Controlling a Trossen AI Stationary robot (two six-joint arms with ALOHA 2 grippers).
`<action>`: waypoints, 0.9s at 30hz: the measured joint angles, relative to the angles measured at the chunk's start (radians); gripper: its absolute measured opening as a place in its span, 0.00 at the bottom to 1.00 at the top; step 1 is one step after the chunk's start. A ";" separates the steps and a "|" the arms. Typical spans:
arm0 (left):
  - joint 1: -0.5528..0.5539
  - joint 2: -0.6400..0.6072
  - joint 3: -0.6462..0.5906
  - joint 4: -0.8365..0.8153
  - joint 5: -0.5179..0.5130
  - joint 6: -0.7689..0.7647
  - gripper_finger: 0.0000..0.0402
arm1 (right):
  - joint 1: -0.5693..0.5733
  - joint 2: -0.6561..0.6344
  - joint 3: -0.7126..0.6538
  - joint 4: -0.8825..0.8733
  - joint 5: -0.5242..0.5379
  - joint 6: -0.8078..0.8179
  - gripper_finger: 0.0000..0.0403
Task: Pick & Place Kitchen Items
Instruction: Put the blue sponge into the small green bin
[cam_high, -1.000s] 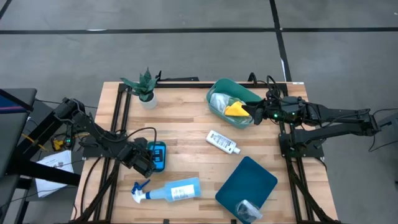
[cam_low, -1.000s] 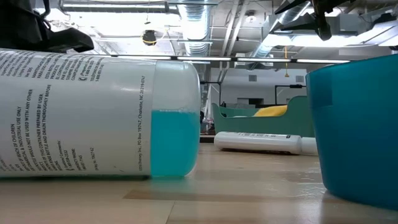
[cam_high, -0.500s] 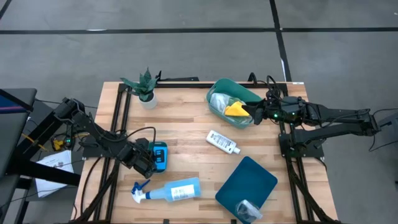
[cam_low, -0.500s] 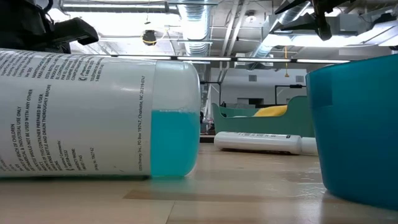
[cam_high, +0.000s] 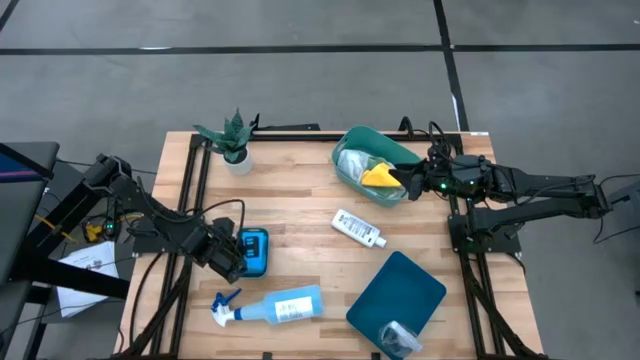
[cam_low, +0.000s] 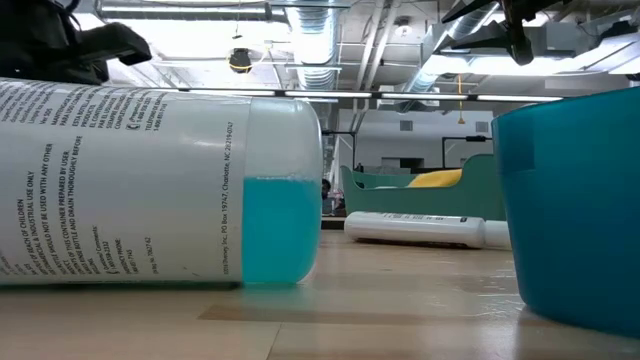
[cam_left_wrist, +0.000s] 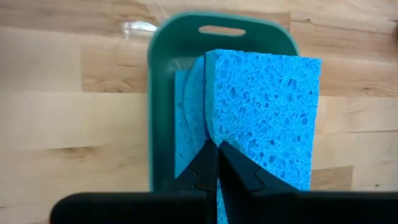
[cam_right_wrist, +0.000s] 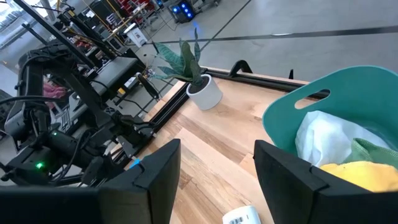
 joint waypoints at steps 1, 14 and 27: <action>0.000 -0.001 0.000 -0.006 0.000 0.000 0.00 | 0.000 0.000 0.000 0.000 0.000 0.000 0.49; 0.000 0.051 0.000 0.009 0.020 -0.002 0.00 | 0.000 0.000 0.000 -0.001 0.000 0.000 0.49; 0.001 0.051 0.000 0.011 0.016 -0.002 0.00 | 0.000 0.000 0.000 0.000 0.000 -0.001 0.49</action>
